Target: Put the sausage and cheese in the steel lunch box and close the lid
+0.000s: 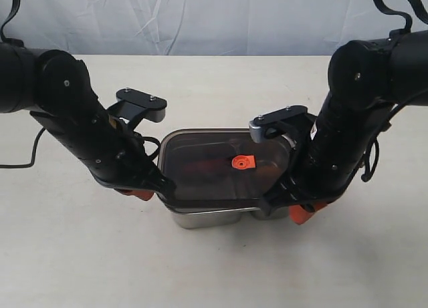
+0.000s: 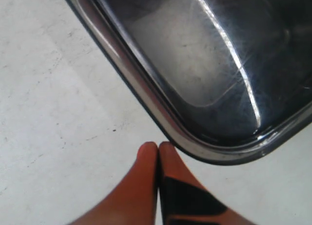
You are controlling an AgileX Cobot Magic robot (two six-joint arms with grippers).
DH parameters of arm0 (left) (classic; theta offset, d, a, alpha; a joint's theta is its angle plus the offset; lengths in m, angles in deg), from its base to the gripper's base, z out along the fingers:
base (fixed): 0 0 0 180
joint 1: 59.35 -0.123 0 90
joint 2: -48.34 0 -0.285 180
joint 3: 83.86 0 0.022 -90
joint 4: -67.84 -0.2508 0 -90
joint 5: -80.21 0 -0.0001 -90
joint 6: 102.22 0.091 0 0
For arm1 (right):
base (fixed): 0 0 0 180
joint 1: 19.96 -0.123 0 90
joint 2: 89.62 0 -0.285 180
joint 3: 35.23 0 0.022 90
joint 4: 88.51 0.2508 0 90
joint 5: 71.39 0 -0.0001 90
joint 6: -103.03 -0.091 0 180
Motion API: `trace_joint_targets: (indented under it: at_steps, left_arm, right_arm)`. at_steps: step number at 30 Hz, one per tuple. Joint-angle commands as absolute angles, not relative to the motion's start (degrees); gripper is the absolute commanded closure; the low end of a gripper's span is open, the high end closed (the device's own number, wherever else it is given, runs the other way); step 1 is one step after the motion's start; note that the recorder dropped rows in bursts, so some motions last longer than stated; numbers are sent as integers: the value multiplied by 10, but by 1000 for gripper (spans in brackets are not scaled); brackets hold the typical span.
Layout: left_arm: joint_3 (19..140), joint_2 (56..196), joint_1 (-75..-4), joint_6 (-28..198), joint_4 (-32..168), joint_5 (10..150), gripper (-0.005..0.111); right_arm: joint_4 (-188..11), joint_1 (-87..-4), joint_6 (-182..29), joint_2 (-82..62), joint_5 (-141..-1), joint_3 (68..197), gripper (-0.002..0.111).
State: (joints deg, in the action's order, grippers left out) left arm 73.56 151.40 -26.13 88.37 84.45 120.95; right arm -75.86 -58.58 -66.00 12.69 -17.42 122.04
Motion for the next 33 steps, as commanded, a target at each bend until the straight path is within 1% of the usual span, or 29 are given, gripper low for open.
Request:
trace_joint_targets:
  at_steps: [1, 6, 20, 27, 33]
  left_arm:
    - [737, 1514, -261, 884, 851, 1203, 107]
    - [737, 1514, -261, 884, 854, 1201, 107]
    - [737, 1514, -261, 929, 900, 1202, 107]
    - [737, 1514, -261, 929, 877, 1210, 107]
    - [737, 1514, -261, 895, 831, 1211, 107]
  right_arm:
    - [-823, -587, -717, 112, -155, 1238, 108]
    - [-910, -586, -792, 90, -153, 1240, 108]
    - [-922, -586, -797, 83, -154, 1240, 108]
    - [-1053, -586, -903, 87, -168, 1240, 108]
    - [-1053, -586, -910, 131, -177, 1239, 108]
